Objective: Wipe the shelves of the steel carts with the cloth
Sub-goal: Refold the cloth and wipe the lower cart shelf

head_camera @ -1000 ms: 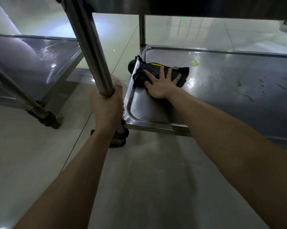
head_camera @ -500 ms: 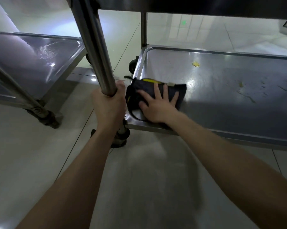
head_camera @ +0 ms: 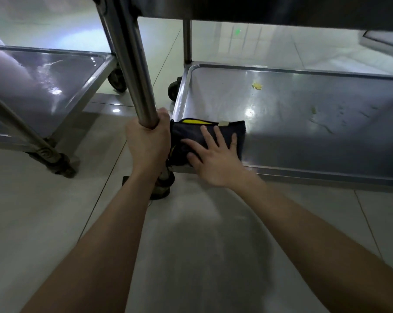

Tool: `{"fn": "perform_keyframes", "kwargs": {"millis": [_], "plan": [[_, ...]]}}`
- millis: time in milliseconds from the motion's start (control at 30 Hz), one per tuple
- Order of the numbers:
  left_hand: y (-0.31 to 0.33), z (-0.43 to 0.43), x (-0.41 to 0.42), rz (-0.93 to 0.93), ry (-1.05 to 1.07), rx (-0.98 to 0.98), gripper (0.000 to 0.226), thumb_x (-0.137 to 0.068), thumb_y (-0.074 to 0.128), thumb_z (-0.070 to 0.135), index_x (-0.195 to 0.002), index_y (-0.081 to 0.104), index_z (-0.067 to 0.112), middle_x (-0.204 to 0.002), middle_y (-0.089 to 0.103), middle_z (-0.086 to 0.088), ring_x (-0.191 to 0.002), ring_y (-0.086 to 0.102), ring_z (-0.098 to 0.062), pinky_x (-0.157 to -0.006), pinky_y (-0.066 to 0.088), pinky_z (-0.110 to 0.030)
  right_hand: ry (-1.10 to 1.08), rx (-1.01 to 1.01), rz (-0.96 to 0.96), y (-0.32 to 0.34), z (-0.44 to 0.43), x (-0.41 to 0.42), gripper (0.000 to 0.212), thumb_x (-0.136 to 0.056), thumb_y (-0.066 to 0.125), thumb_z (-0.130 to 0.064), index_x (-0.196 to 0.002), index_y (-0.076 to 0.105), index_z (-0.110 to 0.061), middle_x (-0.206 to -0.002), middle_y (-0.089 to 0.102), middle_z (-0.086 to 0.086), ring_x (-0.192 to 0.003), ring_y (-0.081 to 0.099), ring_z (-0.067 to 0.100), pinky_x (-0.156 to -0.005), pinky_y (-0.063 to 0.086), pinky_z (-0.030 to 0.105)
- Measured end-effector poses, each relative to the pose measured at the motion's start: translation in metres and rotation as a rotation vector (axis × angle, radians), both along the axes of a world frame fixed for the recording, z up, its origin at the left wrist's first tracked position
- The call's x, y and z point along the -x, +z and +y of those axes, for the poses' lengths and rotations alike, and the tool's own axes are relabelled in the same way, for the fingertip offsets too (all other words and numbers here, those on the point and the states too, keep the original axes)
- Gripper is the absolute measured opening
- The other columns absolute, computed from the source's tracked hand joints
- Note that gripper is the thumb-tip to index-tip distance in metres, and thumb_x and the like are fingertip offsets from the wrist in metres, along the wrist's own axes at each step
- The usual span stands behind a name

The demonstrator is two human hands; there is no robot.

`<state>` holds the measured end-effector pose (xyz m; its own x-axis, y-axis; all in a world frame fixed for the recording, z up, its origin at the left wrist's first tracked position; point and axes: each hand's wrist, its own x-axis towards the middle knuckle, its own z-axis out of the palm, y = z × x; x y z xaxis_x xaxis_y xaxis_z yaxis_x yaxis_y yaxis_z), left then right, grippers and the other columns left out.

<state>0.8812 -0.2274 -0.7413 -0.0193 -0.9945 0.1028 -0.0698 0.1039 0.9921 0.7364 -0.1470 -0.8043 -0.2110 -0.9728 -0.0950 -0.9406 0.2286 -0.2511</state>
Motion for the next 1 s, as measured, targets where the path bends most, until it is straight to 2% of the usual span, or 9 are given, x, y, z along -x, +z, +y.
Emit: {"fn": "perform_keyframes", "kwargs": {"millis": [200,367,433,500,567,633,700,800,1000], "plan": [[-0.002,-0.004,0.0,0.02,0.018,-0.032,0.042,-0.083,0.068,0.052,-0.073,0.056,0.013,-0.065,0.05,-0.018,-0.058,0.052,-0.027,-0.056,0.048,-0.049,-0.082,-0.122,-0.099,0.011,0.03,0.047,0.052,-0.106,0.027,-0.068,-0.157,0.017,-0.069,-0.18,-0.008,-0.012,-0.166,-0.016,0.023,-0.126,-0.016,0.065],[-0.003,-0.004,0.0,0.009,0.018,0.027,0.047,-0.085,0.07,0.048,-0.074,0.056,0.005,-0.07,0.057,-0.031,-0.056,0.058,-0.026,-0.06,0.057,-0.053,-0.417,-0.097,-0.042,0.013,0.104,0.129,0.062,-0.099,0.033,-0.068,-0.16,0.02,-0.062,-0.181,-0.001,-0.013,-0.167,-0.007,0.022,-0.129,-0.006,0.066],[-0.003,0.002,0.004,-0.004,0.081,0.086,0.049,-0.085,0.071,0.051,-0.088,0.059,0.003,-0.076,0.065,-0.016,-0.065,0.065,-0.013,-0.066,0.059,-0.037,-0.457,-0.134,-0.045,0.017,0.119,0.147,0.066,-0.097,0.034,-0.069,-0.161,0.024,-0.059,-0.181,0.001,-0.011,-0.167,-0.005,0.024,-0.128,-0.005,0.068],[-0.007,0.019,0.005,-0.024,0.277,0.198,0.049,-0.084,0.076,0.044,-0.107,0.055,0.008,-0.101,0.059,-0.002,-0.086,0.059,-0.005,-0.076,0.051,-0.02,-0.461,-0.146,-0.085,0.024,0.117,0.153,0.067,-0.094,0.034,-0.076,-0.158,0.033,-0.057,-0.18,0.01,-0.008,-0.166,0.002,0.028,-0.127,-0.002,0.07],[-0.018,0.051,0.009,-0.104,0.455,0.379,0.048,-0.085,0.078,0.028,-0.115,0.053,0.0,-0.114,0.05,-0.011,-0.103,0.055,-0.023,-0.093,0.051,-0.039,-0.512,-0.047,-0.129,0.035,0.106,0.152,0.074,-0.089,0.027,-0.087,-0.15,0.048,-0.051,-0.172,0.033,0.0,-0.16,0.024,0.036,-0.125,0.013,0.071],[-0.029,0.087,0.022,-0.196,0.299,0.629,0.037,-0.09,0.074,0.015,-0.115,0.056,-0.004,-0.115,0.052,-0.018,-0.106,0.056,-0.038,-0.095,0.05,-0.054,-0.561,0.041,-0.135,0.038,0.096,0.147,0.078,-0.089,0.021,-0.088,-0.151,0.046,-0.049,-0.167,0.039,0.007,-0.156,0.03,0.04,-0.124,0.017,0.072],[-0.035,0.107,0.041,-0.342,-0.066,0.79,0.026,-0.095,0.066,0.009,-0.119,0.061,0.0,-0.117,0.058,-0.016,-0.109,0.058,-0.037,-0.098,0.048,-0.048,-0.535,-0.029,-0.075,0.023,0.091,0.139,0.072,-0.095,0.018,-0.085,-0.161,0.027,-0.056,-0.178,0.016,0.002,-0.165,0.006,0.036,-0.124,0.0,0.076],[-0.032,0.096,0.072,-0.562,-0.44,0.65,0.032,-0.106,0.053,0.012,-0.135,0.065,0.006,-0.131,0.064,-0.012,-0.122,0.06,-0.034,-0.107,0.045,-0.044,-0.514,-0.066,0.04,-0.001,0.09,0.129,0.083,-0.089,-0.002,-0.087,-0.165,0.008,-0.058,-0.181,-0.002,0.0,-0.165,-0.014,0.035,-0.121,-0.013,0.078],[-0.026,0.075,0.122,-0.885,-0.675,0.442,0.051,-0.117,0.033,0.033,-0.159,0.05,0.008,-0.158,0.056,-0.016,-0.146,0.049,-0.035,-0.122,0.034,-0.041,-0.397,-0.073,0.051,-0.002,0.097,0.143,0.081,-0.088,-0.003,-0.089,-0.164,0.002,-0.06,-0.181,-0.007,-0.003,-0.165,-0.018,0.032,-0.121,-0.016,0.076]]}}
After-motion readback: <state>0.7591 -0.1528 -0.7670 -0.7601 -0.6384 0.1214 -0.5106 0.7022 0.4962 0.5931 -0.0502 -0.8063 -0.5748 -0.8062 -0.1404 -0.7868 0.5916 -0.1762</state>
